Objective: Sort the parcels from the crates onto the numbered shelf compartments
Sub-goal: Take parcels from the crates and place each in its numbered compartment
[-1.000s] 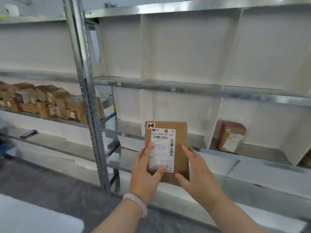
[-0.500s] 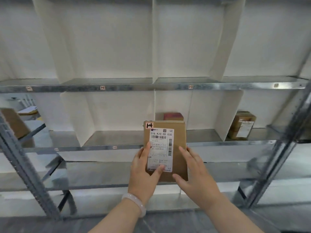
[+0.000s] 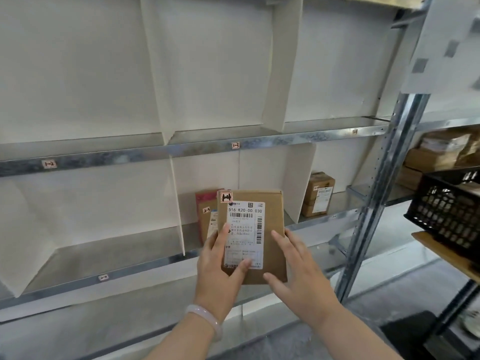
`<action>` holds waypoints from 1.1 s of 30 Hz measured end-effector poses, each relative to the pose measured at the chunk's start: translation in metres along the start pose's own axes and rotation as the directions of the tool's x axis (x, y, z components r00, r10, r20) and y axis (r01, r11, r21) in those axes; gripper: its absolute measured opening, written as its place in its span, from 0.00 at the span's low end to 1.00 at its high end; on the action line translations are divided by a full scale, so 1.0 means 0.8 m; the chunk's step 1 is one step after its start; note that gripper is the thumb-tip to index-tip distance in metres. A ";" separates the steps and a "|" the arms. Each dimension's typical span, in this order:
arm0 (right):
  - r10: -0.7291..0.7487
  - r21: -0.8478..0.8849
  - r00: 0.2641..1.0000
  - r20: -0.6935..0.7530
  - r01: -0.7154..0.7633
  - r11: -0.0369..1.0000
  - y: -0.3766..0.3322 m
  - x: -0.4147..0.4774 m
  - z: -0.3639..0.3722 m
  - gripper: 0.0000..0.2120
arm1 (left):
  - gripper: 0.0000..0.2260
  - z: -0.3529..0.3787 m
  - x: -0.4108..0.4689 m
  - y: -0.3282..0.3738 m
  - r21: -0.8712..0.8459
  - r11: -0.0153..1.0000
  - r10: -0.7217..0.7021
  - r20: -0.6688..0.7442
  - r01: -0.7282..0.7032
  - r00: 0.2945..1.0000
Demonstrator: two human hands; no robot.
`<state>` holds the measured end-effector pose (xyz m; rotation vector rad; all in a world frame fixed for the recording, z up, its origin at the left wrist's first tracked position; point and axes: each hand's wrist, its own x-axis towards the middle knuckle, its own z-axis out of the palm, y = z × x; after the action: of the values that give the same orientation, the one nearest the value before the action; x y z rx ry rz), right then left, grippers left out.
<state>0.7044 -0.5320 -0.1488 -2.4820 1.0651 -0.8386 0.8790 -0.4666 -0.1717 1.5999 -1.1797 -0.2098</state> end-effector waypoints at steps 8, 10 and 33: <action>0.050 -0.025 0.998 -0.041 -0.051 0.998 0.023 0.042 0.028 0.39 | 0.40 0.021 0.056 -0.030 0.022 1.000 0.021 0.061 -0.022 0.998; 0.037 -0.018 0.999 -0.032 -0.038 0.999 0.030 0.046 0.034 0.39 | 0.40 0.024 0.060 -0.036 0.040 0.999 0.014 0.056 -0.016 0.998; -0.316 0.189 0.946 0.078 0.297 0.936 0.001 0.107 0.081 0.37 | 0.41 -0.045 0.032 -0.041 0.200 0.972 -0.064 -0.273 0.122 0.960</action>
<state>0.7914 -0.5921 -0.1667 -2.5433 0.5471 -0.8316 0.9341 -0.4659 -0.1736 1.8122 -0.9441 0.0747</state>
